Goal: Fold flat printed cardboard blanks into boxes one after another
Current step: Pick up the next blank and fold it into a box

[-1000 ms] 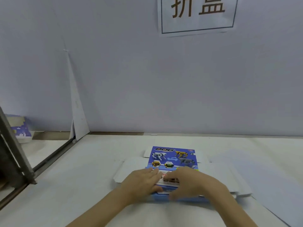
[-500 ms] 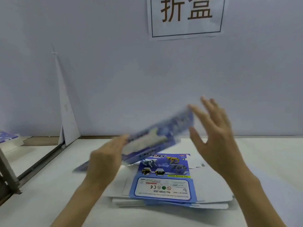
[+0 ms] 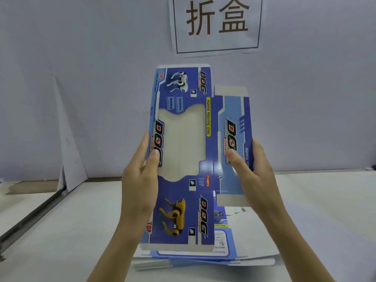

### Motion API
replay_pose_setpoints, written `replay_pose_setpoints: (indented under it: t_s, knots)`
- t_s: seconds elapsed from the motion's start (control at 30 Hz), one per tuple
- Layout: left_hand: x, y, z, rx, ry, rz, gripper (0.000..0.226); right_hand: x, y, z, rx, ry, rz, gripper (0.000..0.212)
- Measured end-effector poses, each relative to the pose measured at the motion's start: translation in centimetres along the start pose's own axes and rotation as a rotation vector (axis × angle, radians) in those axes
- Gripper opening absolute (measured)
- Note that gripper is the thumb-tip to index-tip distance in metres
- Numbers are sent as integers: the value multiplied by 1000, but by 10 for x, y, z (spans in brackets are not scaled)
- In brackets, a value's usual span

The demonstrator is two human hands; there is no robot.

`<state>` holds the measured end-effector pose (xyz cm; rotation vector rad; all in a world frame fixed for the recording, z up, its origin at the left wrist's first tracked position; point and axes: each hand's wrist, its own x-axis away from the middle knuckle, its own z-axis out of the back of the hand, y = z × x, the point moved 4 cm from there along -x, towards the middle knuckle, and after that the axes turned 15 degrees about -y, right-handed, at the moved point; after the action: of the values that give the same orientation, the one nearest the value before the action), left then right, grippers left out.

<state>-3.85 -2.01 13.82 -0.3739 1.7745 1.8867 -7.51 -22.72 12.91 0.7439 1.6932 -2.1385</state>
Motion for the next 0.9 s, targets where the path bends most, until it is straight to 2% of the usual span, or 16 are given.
replay_pose_setpoints:
  t_s: [0.1, 0.2, 0.23, 0.3, 0.33, 0.37, 0.43, 0.47, 0.53, 0.6, 0.67, 0.73, 0.77, 0.83, 0.87, 0.9]
  knots:
    - [4, -6, -6, -10, -24, 11, 50, 0, 3, 3, -26, -33, -46, 72]
    - [6, -18, -6, 65, -49, 60, 55, 1, 6, 0, -90, -86, -81, 71]
    - [5, -20, -6, 69, -66, 75, 60, -1, 5, -2, -95, -107, -97, 81]
    - [5, -24, -9, 75, -102, 93, 72, -7, 4, -4, -55, -136, -126, 119]
    - [5, -26, -12, 82, -107, 100, 76, -10, 4, -4, -43, -153, -148, 129]
    - [5, -28, -14, 81, -109, 107, 78, -11, 5, -4, -52, -166, -145, 120]
    - [5, -34, -16, 87, -130, 133, 79, -7, 6, -2, -136, -137, -135, 73]
    - [4, -37, -16, 119, -149, 153, 78, -4, 9, 0, -214, -124, -146, 63]
    - [2, -40, -15, 166, -186, 190, 75, 1, 14, 4, -323, -112, -163, 58]
    - [1, -41, -13, 137, -191, 209, 78, 1, 9, 2, -318, -125, -123, 44]
    - [1, -42, -11, -30, -155, 226, 88, -1, 5, -3, -241, -134, -81, 29]
    - [5, -36, -13, -221, -153, 237, 98, 2, -2, -13, -147, -157, 14, 30]
    - [8, -34, -20, -194, -220, 235, 102, 4, -5, -21, -112, -212, 65, 28]
    - [16, -28, -37, 82, -410, 206, 102, 11, -11, -44, -37, -427, 87, 29]
    - [19, -27, -41, 229, -417, 209, 96, 15, -11, -54, -6, -554, 62, 34]
    - [19, -29, -41, 351, -371, 231, 79, 18, -10, -59, 0, -650, 25, 38]
